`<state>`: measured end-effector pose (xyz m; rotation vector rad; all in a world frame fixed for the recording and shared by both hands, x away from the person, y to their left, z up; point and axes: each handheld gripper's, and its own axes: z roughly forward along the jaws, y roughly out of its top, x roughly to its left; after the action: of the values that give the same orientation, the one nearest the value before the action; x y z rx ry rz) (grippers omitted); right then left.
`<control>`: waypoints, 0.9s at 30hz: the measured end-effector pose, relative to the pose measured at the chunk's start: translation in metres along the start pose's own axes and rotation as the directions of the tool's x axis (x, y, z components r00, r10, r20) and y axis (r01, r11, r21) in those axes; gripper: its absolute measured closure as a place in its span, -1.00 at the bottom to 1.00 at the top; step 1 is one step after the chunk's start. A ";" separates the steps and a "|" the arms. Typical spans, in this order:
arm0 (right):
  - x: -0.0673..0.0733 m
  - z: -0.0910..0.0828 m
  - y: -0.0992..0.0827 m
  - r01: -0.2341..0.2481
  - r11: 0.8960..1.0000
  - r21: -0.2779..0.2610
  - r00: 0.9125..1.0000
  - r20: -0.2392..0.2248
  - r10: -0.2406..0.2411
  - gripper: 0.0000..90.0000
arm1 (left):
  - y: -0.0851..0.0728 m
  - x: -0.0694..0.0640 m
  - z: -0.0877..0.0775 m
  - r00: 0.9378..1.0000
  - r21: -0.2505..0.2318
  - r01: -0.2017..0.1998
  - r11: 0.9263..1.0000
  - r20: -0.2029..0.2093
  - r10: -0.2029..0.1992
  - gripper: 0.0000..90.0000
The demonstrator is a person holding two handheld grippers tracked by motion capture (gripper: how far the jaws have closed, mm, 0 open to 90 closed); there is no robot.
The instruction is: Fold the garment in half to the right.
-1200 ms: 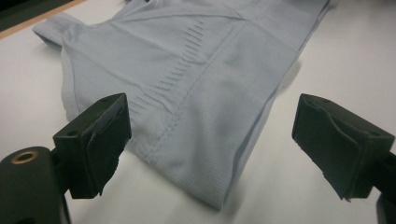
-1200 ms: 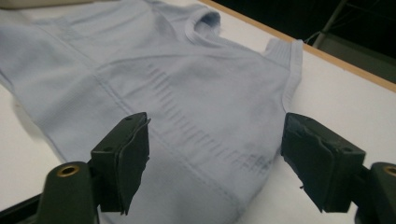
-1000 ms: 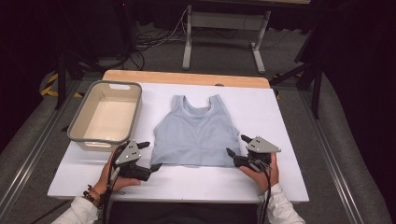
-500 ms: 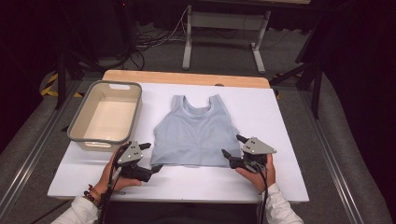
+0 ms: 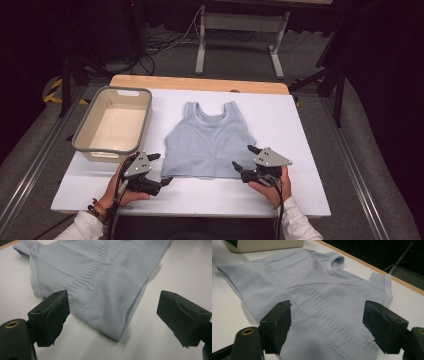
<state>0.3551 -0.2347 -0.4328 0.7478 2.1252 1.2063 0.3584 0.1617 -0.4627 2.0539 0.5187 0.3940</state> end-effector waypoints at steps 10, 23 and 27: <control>0.003 0.011 0.005 -0.001 1.000 -0.006 1.000 -0.029 0.001 -0.46 | 0.002 0.001 -0.003 0.999 0.017 -0.029 0.999 -0.037 0.030 -0.70; -0.001 0.046 0.058 -0.077 0.995 -0.056 0.993 -0.089 0.071 -0.38 | 0.009 0.005 0.006 0.996 0.084 0.005 0.996 -0.091 0.002 -0.63; -0.004 0.083 0.076 -0.119 0.993 0.007 0.987 -0.108 0.119 -0.39 | 0.011 0.005 0.017 0.997 0.117 0.037 0.992 -0.065 -0.030 -0.63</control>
<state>0.4311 -0.1583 -0.4008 0.8378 2.1941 1.3368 0.3729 0.1471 -0.4612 2.1492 0.6274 0.4175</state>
